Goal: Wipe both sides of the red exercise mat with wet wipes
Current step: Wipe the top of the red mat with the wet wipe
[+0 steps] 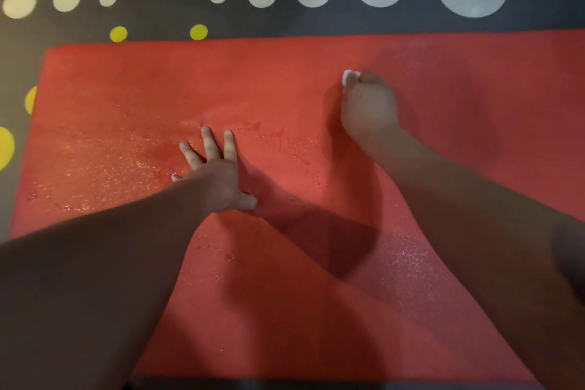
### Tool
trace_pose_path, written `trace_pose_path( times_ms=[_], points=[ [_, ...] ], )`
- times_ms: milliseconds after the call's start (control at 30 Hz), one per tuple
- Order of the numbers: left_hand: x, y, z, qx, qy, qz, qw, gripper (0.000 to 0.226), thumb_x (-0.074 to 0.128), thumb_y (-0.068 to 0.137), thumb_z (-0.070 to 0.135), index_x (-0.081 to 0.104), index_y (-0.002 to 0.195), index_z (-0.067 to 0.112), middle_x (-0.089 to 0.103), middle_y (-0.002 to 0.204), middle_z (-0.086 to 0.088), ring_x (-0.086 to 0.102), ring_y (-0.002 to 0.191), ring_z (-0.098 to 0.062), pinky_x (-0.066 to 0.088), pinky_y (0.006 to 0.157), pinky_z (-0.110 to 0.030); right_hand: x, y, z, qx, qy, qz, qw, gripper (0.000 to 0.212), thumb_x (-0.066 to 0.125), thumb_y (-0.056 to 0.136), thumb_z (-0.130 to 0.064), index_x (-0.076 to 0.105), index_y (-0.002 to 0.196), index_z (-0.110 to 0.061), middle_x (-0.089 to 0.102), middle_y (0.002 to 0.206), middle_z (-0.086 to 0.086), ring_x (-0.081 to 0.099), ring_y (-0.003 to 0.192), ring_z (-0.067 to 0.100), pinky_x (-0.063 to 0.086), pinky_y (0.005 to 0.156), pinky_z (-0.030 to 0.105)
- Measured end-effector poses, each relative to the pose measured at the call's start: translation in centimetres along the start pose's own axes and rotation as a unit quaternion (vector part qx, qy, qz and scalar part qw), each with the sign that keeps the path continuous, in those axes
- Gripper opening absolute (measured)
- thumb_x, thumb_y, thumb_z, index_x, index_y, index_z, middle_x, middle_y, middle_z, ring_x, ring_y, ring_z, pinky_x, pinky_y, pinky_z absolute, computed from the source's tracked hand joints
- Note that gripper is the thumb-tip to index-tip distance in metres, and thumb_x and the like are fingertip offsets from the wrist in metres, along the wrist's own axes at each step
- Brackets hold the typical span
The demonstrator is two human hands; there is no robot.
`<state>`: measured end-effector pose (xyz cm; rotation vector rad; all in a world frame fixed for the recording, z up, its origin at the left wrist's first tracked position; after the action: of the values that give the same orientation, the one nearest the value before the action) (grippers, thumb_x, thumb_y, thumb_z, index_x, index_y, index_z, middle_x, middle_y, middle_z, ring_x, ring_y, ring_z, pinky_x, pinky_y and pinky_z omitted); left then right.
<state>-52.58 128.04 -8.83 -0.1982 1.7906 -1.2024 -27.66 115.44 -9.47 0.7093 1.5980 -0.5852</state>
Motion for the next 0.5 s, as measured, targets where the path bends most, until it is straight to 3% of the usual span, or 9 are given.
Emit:
trace_pose_path(
  times_ms=[100,167,233,300,367,433,500],
  points=[
    [0.0,0.1,-0.1,0.002,-0.003,-0.001,1.0,0.145,0.084,0.072,0.052,-0.037,0.149,0.031,-0.053,0.15,-0.002,-0.033,0.143,-0.051,0.023,0.109,-0.077,0.2,-3.1,-5.5,-0.102,0.071,-0.037,0.992,0.02,0.049,0.08,-0.005,0.054,0.096,-0.016,0.065,0.095,0.009,0.064,0.086,0.034,0.046,0.068,0.036],
    [0.1,0.1,-0.2,0.002,-0.003,-0.001,1.0,0.146,0.084,0.071,0.052,-0.037,0.149,0.031,-0.053,0.15,-0.002,-0.034,0.143,-0.05,0.024,0.109,-0.077,1.4,-5.8,-8.7,-0.243,0.069,-0.07,0.965,0.023,0.054,0.084,-0.011,0.06,0.106,-0.015,0.067,0.1,0.006,0.064,0.09,0.032,0.045,0.072,0.035],
    [0.1,-0.1,-0.1,0.001,-0.003,0.0,1.0,0.146,0.085,0.071,0.052,-0.036,0.15,0.032,-0.053,0.151,-0.002,-0.033,0.143,-0.05,0.024,0.108,-0.077,1.5,-5.9,-8.3,-0.324,0.037,-0.043,0.945,0.032,0.055,0.089,-0.019,0.062,0.121,-0.02,0.067,0.115,0.0,0.063,0.098,0.027,0.046,0.079,0.036],
    [0.0,-0.2,0.0,0.004,-0.006,0.0,1.0,0.145,0.084,0.072,0.05,-0.036,0.15,0.031,-0.053,0.151,-0.003,-0.033,0.143,-0.05,0.023,0.109,-0.077,1.1,-3.7,-5.3,-0.271,-0.007,0.024,0.962,0.033,0.061,0.086,-0.019,0.064,0.117,-0.028,0.068,0.115,-0.003,0.064,0.093,0.028,0.047,0.078,0.037],
    [0.0,-0.1,0.0,0.001,-0.008,-0.003,1.0,0.144,0.084,0.074,0.049,-0.037,0.15,0.031,-0.053,0.151,-0.003,-0.033,0.143,-0.05,0.022,0.11,-0.077,0.3,-1.2,-0.7,-0.1,-0.048,0.075,0.991,0.034,0.063,0.082,-0.014,0.064,0.113,-0.027,0.069,0.106,0.004,0.064,0.09,0.033,0.048,0.078,0.041],
    [0.0,0.0,0.0,-0.003,-0.008,-0.004,1.0,0.145,0.084,0.073,0.05,-0.038,0.149,0.03,-0.053,0.15,-0.004,-0.034,0.143,-0.051,0.022,0.11,-0.076,-0.1,0.2,2.5,0.059,-0.038,0.05,0.996,0.034,0.052,0.087,-0.013,0.06,0.118,-0.024,0.066,0.109,0.011,0.059,0.1,0.036,0.043,0.085,0.043],
    [0.1,0.1,0.0,-0.001,-0.01,-0.007,1.0,0.145,0.084,0.074,0.049,-0.038,0.149,0.03,-0.054,0.15,-0.004,-0.034,0.142,-0.051,0.023,0.11,-0.076,0.0,0.1,1.5,0.068,-0.013,0.03,0.997,0.035,0.045,0.089,-0.014,0.058,0.121,-0.022,0.063,0.117,0.011,0.055,0.107,0.036,0.04,0.088,0.043]
  ],
)
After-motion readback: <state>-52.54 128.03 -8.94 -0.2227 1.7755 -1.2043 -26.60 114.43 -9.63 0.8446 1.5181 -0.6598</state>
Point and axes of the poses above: each hand's wrist, its own y-axis towards the middle knuckle, its own x-axis out of the palm, z = x × y, the point moved 4 cm from there along y, towards the middle knuckle
